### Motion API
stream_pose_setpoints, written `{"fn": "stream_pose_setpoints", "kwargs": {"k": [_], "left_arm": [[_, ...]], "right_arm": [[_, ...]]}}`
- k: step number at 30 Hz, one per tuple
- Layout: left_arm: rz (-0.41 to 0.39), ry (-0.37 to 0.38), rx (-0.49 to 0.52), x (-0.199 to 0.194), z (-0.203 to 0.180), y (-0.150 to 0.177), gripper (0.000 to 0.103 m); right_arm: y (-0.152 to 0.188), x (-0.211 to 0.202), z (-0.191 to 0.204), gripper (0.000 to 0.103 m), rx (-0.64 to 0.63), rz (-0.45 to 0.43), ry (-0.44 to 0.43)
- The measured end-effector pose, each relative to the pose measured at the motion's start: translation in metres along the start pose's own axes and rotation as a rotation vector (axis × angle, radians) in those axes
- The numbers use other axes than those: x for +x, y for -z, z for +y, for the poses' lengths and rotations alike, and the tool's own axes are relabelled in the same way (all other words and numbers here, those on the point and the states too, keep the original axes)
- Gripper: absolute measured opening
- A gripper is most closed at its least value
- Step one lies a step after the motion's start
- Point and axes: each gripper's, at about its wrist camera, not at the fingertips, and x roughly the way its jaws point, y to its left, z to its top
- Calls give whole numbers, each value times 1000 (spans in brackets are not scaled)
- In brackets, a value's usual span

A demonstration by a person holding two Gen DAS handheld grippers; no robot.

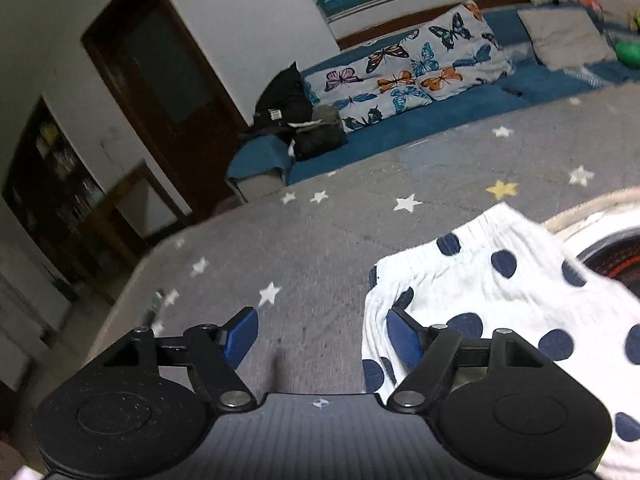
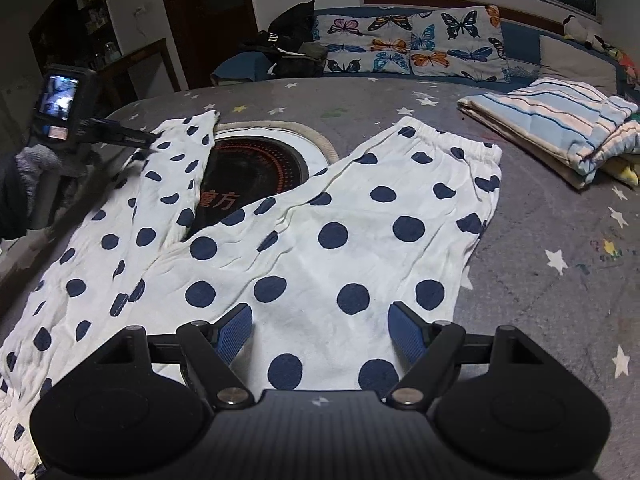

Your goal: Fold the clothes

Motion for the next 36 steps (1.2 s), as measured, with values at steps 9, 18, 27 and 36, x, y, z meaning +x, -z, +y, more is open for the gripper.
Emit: {"fn": "stream_pose_setpoints", "kwargs": {"k": [9, 18, 27, 36], "left_arm": [[31, 144, -81, -67, 4, 32, 79], [46, 206, -44, -120, -18, 81, 80], [10, 107, -39, -139, -4, 97, 70], [9, 134, -141, -154, 21, 100, 70]], "right_arm": [[-1, 1, 4, 79, -8, 3, 22], [0, 2, 6, 79, -7, 2, 39], [4, -1, 7, 80, -8, 2, 65], [3, -11, 12, 80, -14, -16, 57]]}}
